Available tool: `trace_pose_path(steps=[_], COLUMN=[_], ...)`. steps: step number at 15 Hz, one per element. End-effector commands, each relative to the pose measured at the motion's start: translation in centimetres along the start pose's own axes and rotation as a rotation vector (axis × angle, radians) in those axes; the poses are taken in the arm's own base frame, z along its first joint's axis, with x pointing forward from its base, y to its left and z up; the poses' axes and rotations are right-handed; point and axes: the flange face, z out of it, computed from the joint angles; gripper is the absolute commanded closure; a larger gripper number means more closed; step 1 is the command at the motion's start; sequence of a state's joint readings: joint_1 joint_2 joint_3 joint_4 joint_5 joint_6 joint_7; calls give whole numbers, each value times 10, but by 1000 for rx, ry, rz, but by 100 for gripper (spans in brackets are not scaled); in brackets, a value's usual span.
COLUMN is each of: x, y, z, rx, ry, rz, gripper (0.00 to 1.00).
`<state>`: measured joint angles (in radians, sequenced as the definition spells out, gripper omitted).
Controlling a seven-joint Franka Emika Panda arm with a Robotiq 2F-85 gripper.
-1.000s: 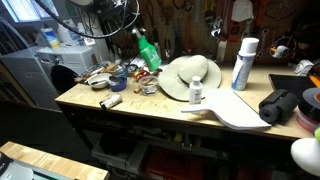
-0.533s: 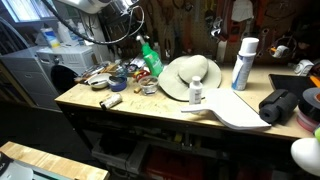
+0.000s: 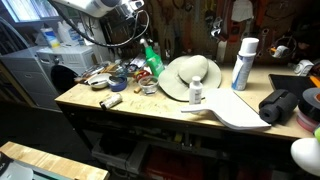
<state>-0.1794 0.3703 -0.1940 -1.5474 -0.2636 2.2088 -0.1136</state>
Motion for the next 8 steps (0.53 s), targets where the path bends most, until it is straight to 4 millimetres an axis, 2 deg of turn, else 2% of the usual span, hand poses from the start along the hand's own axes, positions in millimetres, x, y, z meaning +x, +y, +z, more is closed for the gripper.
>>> trace_pose_path(steps=[1,8], x=[10,23], y=[18,43], z=[-5,11], rx=[-34,-42], ry=[-1,-32], rz=[-3,65], gripper=[88,88])
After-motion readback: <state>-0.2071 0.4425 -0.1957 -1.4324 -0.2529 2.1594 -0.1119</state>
